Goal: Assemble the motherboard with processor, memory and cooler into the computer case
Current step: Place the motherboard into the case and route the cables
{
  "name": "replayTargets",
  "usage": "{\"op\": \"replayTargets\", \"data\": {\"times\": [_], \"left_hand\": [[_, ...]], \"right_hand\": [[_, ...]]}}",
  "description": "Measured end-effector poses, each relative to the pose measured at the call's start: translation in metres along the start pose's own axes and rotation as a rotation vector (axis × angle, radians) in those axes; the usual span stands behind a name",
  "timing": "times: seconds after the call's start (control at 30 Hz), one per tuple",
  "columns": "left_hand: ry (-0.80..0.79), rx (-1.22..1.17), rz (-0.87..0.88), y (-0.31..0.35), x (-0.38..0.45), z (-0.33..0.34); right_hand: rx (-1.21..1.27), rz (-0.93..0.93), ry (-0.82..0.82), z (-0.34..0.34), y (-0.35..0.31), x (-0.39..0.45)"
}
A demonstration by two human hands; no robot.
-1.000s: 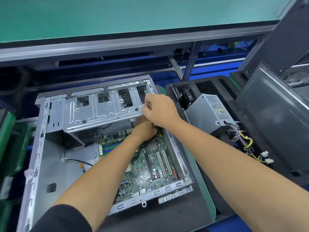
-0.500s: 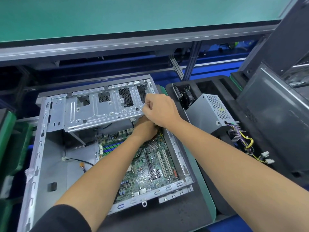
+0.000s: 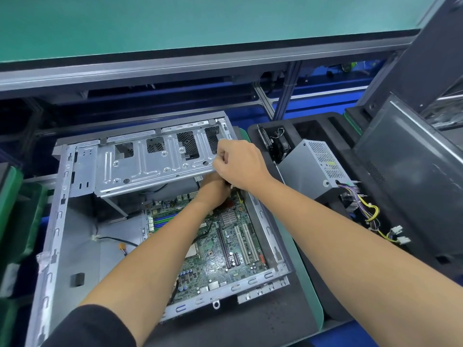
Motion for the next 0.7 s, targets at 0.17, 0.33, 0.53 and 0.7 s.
{"op": "replayTargets", "data": {"times": [0.17,0.33,0.53,0.7], "left_hand": [[0.015,0.106,0.014,0.0085,-0.0032,-0.0074],[0.014,0.154,0.011,0.0090,-0.0008,-0.0041],[0.056,0.177,-0.009,0.0060,0.0022,-0.0053],[0.011,0.239,-0.063,0.0053,0.0057,-0.0014]], "right_hand": [[-0.002,-0.004,-0.002,-0.0001,0.0002,0.0003],[-0.005,-0.002,-0.007,-0.0001,0.0002,0.0000],[-0.005,0.001,-0.012,-0.0001,0.0007,0.0001],[-0.006,-0.007,-0.015,-0.0002,0.0000,-0.0006]]}}
Point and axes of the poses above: each hand's wrist, its own x-axis towards the middle knuckle, its own z-axis out of the palm, y = z × x, the point moved 9 cm from there along x, towards the middle knuckle, and after that the axes turned 11 degrees about -y, right-handed, at the moved point
